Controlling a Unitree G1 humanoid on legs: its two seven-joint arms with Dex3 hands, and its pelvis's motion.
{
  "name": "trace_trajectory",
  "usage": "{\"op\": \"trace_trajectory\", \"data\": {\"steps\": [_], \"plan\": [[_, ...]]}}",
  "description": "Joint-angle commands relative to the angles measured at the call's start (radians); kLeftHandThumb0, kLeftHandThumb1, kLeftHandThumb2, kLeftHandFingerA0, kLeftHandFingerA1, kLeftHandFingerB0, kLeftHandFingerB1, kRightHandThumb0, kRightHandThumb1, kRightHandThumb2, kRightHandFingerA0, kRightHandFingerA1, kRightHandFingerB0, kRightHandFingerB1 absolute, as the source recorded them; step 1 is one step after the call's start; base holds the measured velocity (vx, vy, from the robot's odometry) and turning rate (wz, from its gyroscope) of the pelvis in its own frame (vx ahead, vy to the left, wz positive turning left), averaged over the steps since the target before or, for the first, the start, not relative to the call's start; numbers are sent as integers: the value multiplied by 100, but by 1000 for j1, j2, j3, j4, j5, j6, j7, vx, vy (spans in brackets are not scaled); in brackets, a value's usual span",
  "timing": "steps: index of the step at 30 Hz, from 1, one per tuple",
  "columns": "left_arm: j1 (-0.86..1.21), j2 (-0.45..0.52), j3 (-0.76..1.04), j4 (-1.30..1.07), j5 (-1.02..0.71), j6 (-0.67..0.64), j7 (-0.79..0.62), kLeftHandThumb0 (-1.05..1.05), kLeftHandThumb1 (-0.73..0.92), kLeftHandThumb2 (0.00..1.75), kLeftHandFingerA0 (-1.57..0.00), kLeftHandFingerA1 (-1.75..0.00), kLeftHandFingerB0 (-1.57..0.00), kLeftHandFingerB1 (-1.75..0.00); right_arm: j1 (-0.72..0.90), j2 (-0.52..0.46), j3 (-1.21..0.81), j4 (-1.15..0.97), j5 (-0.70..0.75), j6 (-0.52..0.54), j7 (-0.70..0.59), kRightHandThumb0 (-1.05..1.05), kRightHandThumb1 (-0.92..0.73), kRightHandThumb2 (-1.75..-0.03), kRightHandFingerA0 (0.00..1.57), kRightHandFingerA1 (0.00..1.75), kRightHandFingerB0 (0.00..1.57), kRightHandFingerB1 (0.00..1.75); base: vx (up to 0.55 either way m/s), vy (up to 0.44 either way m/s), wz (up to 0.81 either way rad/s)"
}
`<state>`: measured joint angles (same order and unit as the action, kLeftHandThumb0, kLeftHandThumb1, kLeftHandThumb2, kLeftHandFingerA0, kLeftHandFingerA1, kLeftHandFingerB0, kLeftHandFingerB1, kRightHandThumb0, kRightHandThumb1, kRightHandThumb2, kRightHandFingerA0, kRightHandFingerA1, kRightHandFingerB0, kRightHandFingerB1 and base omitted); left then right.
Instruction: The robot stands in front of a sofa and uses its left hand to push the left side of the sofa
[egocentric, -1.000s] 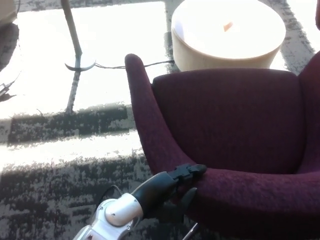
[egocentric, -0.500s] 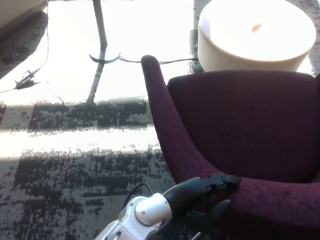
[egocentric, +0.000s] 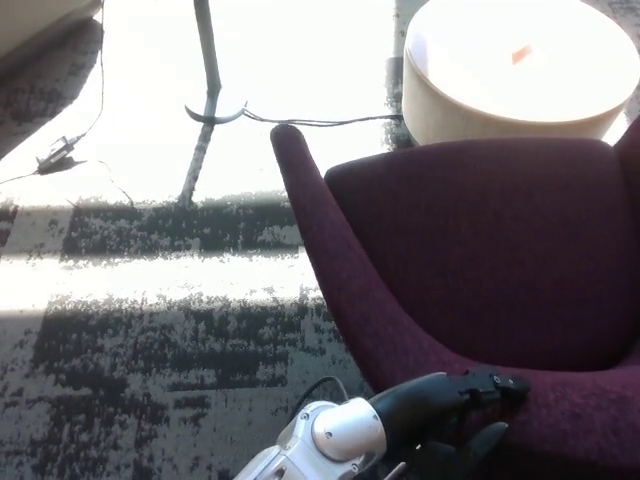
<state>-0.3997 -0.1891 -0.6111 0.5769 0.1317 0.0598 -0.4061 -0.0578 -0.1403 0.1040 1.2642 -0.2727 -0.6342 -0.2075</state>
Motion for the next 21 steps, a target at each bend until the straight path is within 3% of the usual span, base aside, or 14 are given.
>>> {"op": "trace_trajectory", "data": {"steps": [1, 3, 5, 6, 7, 8, 9, 11, 19, 20, 21], "plan": [[-32, -92, -34, -22, -3, 22, -60, -89, 78, 119, 0, -16, -1, -15, -6, -19, -20, 9, 25, -34, 42, -55, -76, -63, 75, 70, 63, 42, 0, 0, 0], [-23, -108, -51, -42, 5, 29, -57, -89, 78, 118, 0, -20, -2, -18, 3, -24, 1, 4, -7, -51, -1, -51, -79, -65, 49, 48, 60, 39, 0, 0, 0], [-15, -115, -60, -59, 8, 44, -56, -89, 79, 120, 0, -19, 0, -17, 4, -26, 6, 3, -12, -49, -6, -51, -79, -65, 49, 48, 60, 39, 0, 0, 0], [-14, -117, -66, -65, 7, 49, -63, -87, 92, 74, 0, -19, 0, -22, -10, -103, 231, -68, -317, 112, -282, -41, -67, -61, 54, 39, 64, 42, 0, 0, 0], [-12, -119, -72, -71, 6, 49, -70, -85, 92, 75, 0, -16, 0, -21, -24, -124, 300, -69, -395, 160, -339, -42, -65, -60, 47, 36, 63, 43, 0, 0, 0], [-9, -120, -77, -75, 5, 44, -74, -85, 92, 75, 0, -16, 0, -21, -37, -106, 263, -26, -313, 129, -248, -42, -65, -60, 47, 36, 63, 43, 0, 0, 0], [-11, -120, -78, -71, 2, 34, -80, -85, 80, 119, 0, -20, 0, -18, -38, -107, 273, -26, -307, 132, -253, -42, -65, -60, 47, 36, 63, 43, 0, 0, 0], [-6, -122, -80, -80, -7, 38, -89, -88, 86, 121, 0, -18, 0, -16, -41, -109, 290, -24, -300, 134, -261, -42, -65, -60, 47, 36, 63, 43, 0, 0, 0], [-23, -104, -85, -119, 8, 46, -95, -80, 81, 118, 0, -27, 0, -25, -48, -113, 346, -16, -276, 144, -298, -42, -65, -60, 47, 36, 63, 43, 2, -4, 1], [-25, -101, -84, -121, 9, 46, -94, -84, 79, 106, -5, -24, 0, -22, -48, -113, 348, -15, -276, 145, -301, -42, -65, -60, 47, 36, 63, 43, 0, 0, 0], [-25, -99, -80, -125, 3, 51, -96, -82, 92, 79, 0, -18, -4, -20, -48, -113, 350, -15, -277, 145, -304, -42, -65, -60, 47, 36, 63, 43, 0, 0, 0]]}}
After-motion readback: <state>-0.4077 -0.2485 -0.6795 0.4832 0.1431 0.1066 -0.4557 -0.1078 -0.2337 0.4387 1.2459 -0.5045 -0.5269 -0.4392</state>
